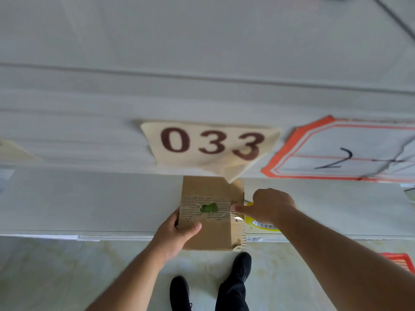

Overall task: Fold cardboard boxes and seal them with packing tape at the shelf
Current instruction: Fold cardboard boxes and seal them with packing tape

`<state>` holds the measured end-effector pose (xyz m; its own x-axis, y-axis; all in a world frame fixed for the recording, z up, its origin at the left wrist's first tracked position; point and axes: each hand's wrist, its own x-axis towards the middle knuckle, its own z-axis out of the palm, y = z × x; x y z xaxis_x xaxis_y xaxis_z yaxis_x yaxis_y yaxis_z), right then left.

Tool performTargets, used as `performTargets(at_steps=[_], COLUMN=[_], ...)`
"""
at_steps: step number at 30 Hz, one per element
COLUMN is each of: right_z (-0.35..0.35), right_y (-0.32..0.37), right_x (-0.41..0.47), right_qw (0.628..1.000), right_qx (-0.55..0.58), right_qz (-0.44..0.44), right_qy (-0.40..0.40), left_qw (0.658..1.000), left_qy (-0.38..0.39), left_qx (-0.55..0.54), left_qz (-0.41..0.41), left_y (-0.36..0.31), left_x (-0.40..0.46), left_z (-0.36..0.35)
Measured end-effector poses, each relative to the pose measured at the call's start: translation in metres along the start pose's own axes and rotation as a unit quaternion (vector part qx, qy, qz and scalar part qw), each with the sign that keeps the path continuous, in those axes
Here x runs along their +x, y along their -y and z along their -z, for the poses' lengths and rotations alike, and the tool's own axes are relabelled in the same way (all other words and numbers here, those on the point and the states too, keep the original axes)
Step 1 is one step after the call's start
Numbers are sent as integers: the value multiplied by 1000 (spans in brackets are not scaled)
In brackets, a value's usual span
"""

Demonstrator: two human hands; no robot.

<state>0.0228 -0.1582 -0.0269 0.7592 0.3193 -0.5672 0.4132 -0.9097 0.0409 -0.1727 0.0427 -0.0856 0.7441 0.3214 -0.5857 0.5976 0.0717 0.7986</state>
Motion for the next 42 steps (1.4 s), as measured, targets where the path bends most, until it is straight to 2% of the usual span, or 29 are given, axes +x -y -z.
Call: performTargets(at_steps=[3,6,9,12,15,17,20,22,24,25,27,29,31,36,39,42], right_z=[3,7,18,40,56,67,82,84,81,82,85,89,89,88,93,99], right_y=[8,26,51,74,91,101,119,133,144,147,150,148,142,127,125,123], right_x=[-7,-13,-19,-24,-25,-25,-29,-30,-27,-27,-28,-30,-30,-29,-32,-34], right_qw=[999,996,994,996,994,989,983,980,979,980,980,981,983,983,970,964], right_qx=[40,81,97,58,8,21,38,-5,-27,-31,-27,-18,7,122,189,186], right_qz=[9,30,50,68,81,90,118,141,142,140,130,121,106,76,77,143], right_qy=[4,14,11,27,79,112,137,140,142,142,148,153,151,114,131,123], left_qw=[998,983,962,962,986,993,956,936,932,923,884,856,853,890,937,979], left_qy=[52,84,90,72,-2,-106,-263,-306,-293,-275,-233,-203,-189,-118,-73,-10], left_qx=[-37,-155,-237,-236,-137,-18,119,137,154,200,329,416,437,406,310,168], left_qz=[6,51,104,119,95,55,-42,-106,-149,-178,-235,-229,-214,-172,-143,-119], left_y=[2,16,31,35,30,26,9,-7,-15,-16,-7,0,0,3,2,2], left_x=[0,3,10,14,15,15,4,-17,-44,-55,-62,-58,-50,-38,-33,-27], left_z=[14,30,47,55,58,60,56,41,20,11,-1,-1,8,47,70,77])
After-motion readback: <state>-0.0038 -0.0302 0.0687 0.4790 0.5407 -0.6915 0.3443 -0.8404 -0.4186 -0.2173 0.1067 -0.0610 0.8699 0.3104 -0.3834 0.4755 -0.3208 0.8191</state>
